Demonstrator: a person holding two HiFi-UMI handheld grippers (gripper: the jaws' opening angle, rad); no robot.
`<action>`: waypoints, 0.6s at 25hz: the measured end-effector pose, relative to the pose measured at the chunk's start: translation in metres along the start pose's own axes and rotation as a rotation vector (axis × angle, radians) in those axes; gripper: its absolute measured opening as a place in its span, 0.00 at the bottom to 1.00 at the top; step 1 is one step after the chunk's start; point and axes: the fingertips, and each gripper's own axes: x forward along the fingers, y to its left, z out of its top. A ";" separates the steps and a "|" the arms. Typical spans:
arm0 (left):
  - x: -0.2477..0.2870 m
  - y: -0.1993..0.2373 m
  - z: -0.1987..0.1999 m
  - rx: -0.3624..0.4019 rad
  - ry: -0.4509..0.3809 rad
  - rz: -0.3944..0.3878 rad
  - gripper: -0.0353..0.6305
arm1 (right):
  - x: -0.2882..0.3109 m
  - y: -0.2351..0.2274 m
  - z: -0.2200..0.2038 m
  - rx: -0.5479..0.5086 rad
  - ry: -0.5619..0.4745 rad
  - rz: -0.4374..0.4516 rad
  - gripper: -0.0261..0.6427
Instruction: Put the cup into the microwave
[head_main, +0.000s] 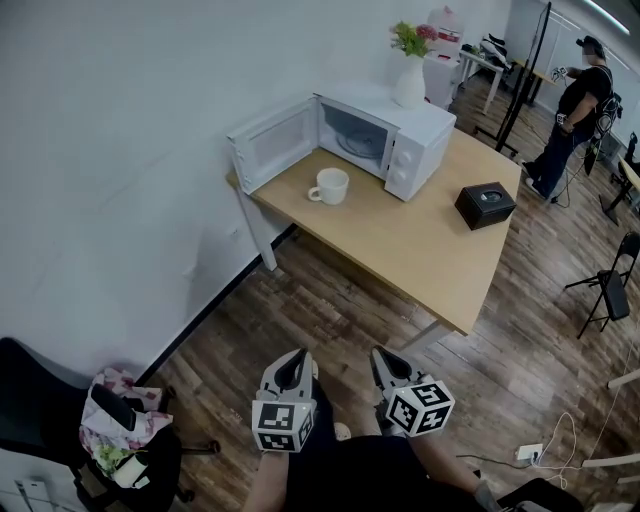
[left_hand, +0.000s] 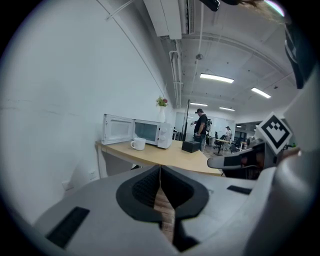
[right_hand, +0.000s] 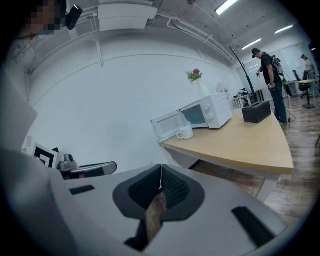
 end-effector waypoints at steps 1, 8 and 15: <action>0.005 0.004 0.002 0.001 0.000 0.002 0.06 | 0.005 -0.002 0.004 -0.001 -0.003 -0.002 0.03; 0.051 0.036 0.033 0.004 -0.009 -0.006 0.06 | 0.047 -0.021 0.040 0.009 -0.023 -0.030 0.03; 0.093 0.076 0.061 0.003 0.002 -0.016 0.06 | 0.096 -0.031 0.072 0.036 -0.030 -0.064 0.03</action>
